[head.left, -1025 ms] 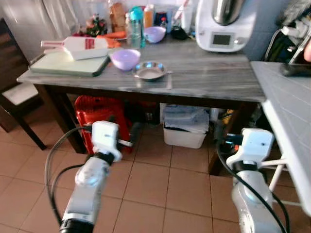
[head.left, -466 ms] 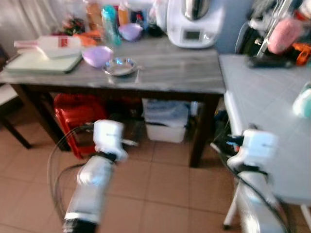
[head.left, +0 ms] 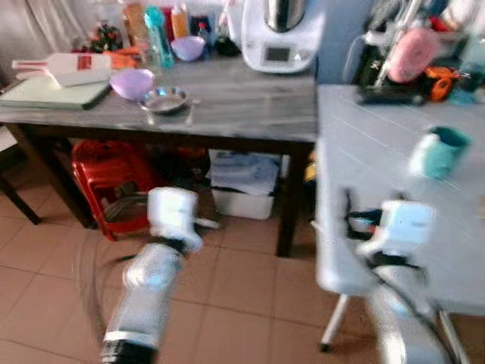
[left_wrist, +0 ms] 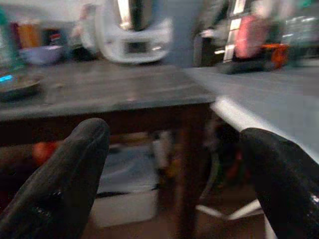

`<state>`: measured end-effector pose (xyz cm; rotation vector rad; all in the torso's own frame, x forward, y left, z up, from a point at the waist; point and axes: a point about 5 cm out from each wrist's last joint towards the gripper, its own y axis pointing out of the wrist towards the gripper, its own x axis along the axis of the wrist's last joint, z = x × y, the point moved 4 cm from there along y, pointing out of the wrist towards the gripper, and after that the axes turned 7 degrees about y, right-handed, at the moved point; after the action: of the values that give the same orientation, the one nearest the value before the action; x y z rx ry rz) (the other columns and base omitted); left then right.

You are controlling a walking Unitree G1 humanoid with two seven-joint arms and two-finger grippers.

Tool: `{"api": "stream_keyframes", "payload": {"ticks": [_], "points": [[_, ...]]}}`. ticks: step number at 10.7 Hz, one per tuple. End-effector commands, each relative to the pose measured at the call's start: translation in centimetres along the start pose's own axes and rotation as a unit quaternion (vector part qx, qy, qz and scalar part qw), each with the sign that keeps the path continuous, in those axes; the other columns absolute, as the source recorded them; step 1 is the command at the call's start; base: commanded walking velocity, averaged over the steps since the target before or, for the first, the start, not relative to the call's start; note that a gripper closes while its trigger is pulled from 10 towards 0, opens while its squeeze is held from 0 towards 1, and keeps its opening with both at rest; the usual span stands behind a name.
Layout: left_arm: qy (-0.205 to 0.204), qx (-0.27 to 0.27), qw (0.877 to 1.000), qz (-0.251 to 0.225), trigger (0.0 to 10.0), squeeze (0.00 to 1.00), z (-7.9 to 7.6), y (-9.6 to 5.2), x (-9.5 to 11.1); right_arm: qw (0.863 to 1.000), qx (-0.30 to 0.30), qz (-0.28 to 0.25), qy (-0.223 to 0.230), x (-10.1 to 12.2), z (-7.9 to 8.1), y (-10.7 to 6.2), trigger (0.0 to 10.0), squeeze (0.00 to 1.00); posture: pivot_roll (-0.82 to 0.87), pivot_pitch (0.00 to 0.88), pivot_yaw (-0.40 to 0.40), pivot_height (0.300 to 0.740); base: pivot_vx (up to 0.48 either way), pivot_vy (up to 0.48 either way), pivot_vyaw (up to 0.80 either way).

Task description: Setting the table

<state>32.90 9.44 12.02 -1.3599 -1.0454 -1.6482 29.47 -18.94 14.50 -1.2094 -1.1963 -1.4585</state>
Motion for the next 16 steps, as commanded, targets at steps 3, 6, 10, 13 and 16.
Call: {"api": "stream_keyframes", "payload": {"ticks": [3,6,10,13,16], "points": [[0.009,0.013,1.000,0.003,10.0,0.00,1.2,-0.2,0.1,1.000,0.004,-0.007,0.009,0.4,0.7,0.4,10.0,0.00,0.01,0.031,0.044,0.740,0.000,-0.480,0.00],[0.010,0.010,1.000,0.003,10.0,0.00,1.2,-0.1,0.1,1.000,0.000,-0.010,0.011,0.5,0.6,0.6,10.0,0.00,0.01,0.030,0.047,0.740,0.000,-0.480,0.00],[0.008,0.007,1.000,0.004,10.0,0.00,1.0,-0.1,0.0,1.000,0.001,-0.009,0.012,0.5,0.7,0.7,10.0,0.00,0.01,0.031,0.047,0.740,0.000,-0.360,0.00],[-0.005,-0.010,1.000,0.010,10.0,0.00,0.6,-0.1,-0.3,1.000,0.001,-0.007,0.012,0.4,0.7,0.7,10.0,0.00,0.01,0.030,0.046,0.740,0.000,0.000,0.00],[0.000,-0.185,0.983,0.017,10.0,0.00,-2.7,-1.3,-0.8,0.999,0.007,0.027,0.020,-0.6,0.5,1.6,10.0,0.00,0.01,0.031,0.042,0.740,0.000,0.000,0.00]]}}
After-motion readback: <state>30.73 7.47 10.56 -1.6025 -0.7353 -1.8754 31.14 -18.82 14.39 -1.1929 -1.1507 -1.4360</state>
